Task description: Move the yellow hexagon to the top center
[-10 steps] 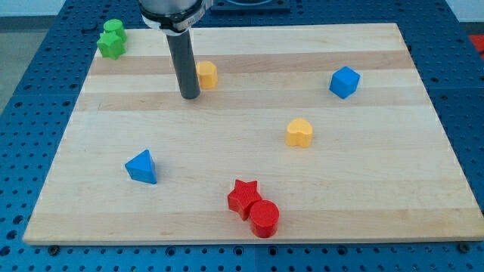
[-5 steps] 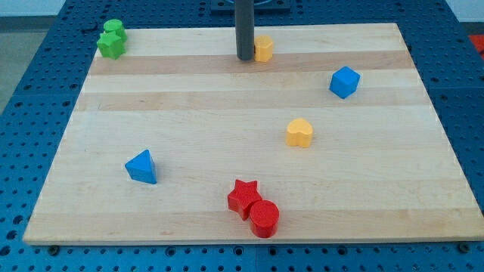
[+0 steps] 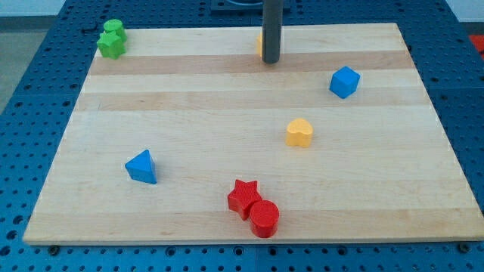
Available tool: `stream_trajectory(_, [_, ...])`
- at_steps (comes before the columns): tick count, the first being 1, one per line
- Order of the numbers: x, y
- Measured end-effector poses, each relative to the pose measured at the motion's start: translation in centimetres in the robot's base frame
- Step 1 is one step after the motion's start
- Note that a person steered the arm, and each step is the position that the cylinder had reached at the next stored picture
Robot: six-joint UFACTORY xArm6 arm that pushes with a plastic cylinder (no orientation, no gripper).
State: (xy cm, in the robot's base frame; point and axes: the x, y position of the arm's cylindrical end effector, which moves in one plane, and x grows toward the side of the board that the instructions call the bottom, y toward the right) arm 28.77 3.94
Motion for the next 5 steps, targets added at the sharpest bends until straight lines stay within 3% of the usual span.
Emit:
stream_trajectory(3, [-5.8,-0.2])
stream_trajectory(4, [-4.8,-0.2])
stream_trajectory(5, [-0.4,-0.1])
